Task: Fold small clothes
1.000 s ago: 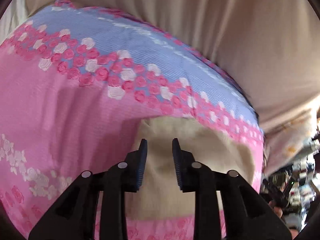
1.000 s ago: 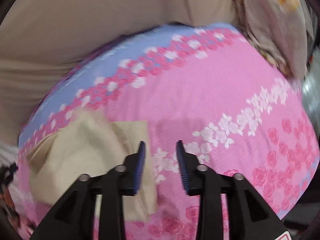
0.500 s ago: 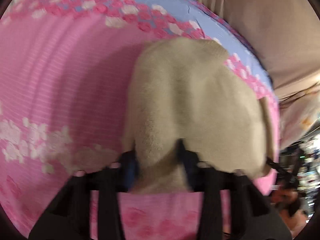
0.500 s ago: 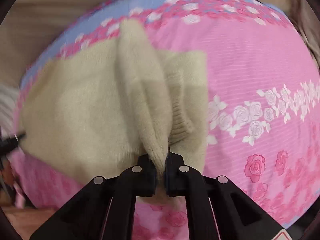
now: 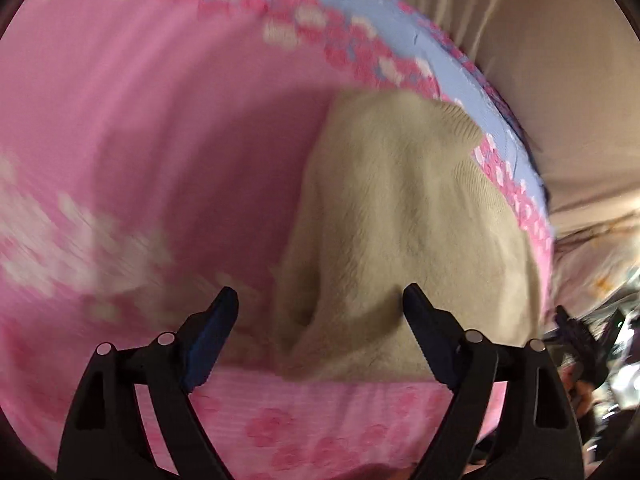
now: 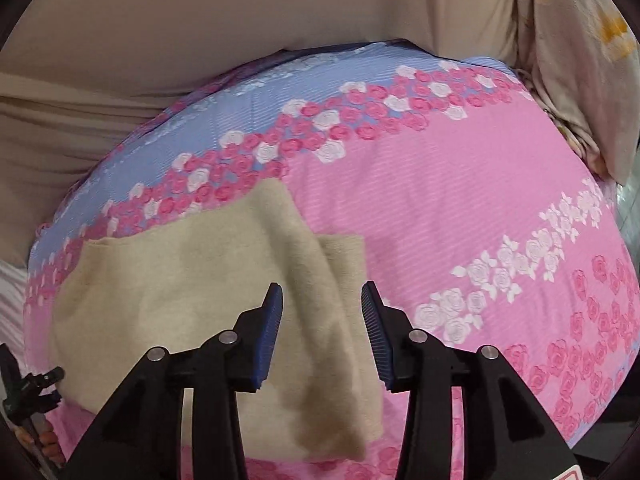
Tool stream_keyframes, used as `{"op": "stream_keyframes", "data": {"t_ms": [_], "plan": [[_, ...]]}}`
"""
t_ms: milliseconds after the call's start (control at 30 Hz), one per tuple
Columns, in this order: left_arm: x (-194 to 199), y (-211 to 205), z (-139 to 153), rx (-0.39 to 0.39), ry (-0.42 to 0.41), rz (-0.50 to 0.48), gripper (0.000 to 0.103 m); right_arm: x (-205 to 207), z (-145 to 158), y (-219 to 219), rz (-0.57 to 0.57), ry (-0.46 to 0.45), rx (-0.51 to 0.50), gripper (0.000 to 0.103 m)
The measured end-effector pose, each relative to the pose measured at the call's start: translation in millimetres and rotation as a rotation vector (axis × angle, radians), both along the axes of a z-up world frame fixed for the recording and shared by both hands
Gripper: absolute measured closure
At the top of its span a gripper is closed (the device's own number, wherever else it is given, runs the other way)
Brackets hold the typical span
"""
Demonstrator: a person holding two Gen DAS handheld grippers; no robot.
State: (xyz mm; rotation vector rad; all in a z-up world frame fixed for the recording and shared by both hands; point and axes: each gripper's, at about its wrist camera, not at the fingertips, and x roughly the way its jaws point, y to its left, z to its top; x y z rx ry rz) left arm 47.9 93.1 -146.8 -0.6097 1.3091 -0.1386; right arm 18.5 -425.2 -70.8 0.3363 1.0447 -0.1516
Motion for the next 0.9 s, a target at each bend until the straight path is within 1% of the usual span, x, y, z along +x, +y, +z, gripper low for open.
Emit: {"op": "stream_keyframes", "data": {"t_ms": [33, 67, 100, 133, 167, 200, 233, 267, 300, 367, 400, 467, 500, 567, 600, 633, 667, 700, 733, 767, 800, 833, 900], "plan": [[-2, 1, -8, -0.04, 0.011, 0.037, 0.016, 1, -1, 6, 0.005, 0.004, 0.006, 0.06], [-5, 3, -6, -0.064, -0.038, 0.076, 0.015, 0, -2, 12, 0.016, 0.015, 0.02, 0.06], [-6, 2, -7, -0.091, -0.057, 0.095, 0.026, 0, -4, 17, 0.029, 0.025, 0.031, 0.06], [-6, 2, -8, -0.107, -0.058, 0.099, 0.051, -2, -7, 22, 0.041, 0.038, 0.028, 0.06], [-5, 2, -9, -0.127, -0.058, 0.105, 0.062, -3, -9, 25, 0.048, 0.044, 0.019, 0.059], [-4, 2, -6, -0.161, -0.069, 0.107, 0.078, -6, -12, 28, 0.057, 0.051, 0.013, 0.058], [-4, -1, 5, -0.165, -0.099, 0.101, 0.082, -10, -14, 29, 0.06, 0.059, 0.005, 0.058], [-4, -5, 18, -0.151, -0.133, 0.078, 0.083, -14, -15, 29, 0.055, 0.063, -0.003, 0.058], [-4, -18, 50, -0.137, -0.218, 0.02, 0.084, -18, -15, 26, 0.048, 0.059, 0.002, 0.057], [-1, -44, 98, -0.158, -0.321, -0.081, 0.084, -26, -12, 17, 0.018, 0.043, 0.014, 0.055], [1, -69, 131, -0.175, -0.387, -0.168, 0.085, -31, -10, 11, 0.001, 0.034, 0.019, 0.054], [3, -116, 167, -0.198, -0.467, -0.308, 0.085, -39, -8, -5, -0.032, 0.021, 0.032, 0.053], [3, -155, 182, -0.227, -0.496, -0.421, 0.085, -44, -8, -11, -0.046, 0.018, 0.036, 0.053], [-1, -217, 186, -0.23, -0.516, -0.579, 0.083, -52, -12, -26, -0.067, 0.022, 0.045, 0.052], [-5, -261, 175, -0.206, -0.495, -0.686, 0.08, -56, -14, -33, -0.077, 0.025, 0.053, 0.051], [-8, -288, 162, -0.17, -0.463, -0.747, 0.074, -60, -17, -40, -0.082, 0.031, 0.065, 0.051], [-14, -315, 146, -0.112, -0.423, -0.802, 0.073, -64, -20, -48, -0.086, 0.037, 0.069, 0.051], [-22, -338, 124, -0.042, -0.378, -0.835, 0.071, -67, -22, -55, -0.094, 0.038, 0.067, 0.051], [-26, -346, 113, -0.009, -0.355, -0.83, 0.072, -70, -22, -61, -0.099, 0.038, 0.074, 0.051], [-32, -349, 105, 0.005, -0.333, -0.809, 0.07, -74, -21, -67, -0.099, 0.036, 0.089, 0.051], [-35, -346, 101, -0.013, -0.32, -0.784, 0.067, -76, -18, -71, -0.093, 0.022, 0.103, 0.05], [-41, -339, 101, -0.028, -0.313, -0.746, 0.057, -79, -14, -74, -0.072, 0.005, 0.118, 0.049], [-44, -324, 106, 0.021, -0.324, -0.669, 0.04, -77, -8, -73, -0.02, -0.005, 0.139, 0.049]]}}
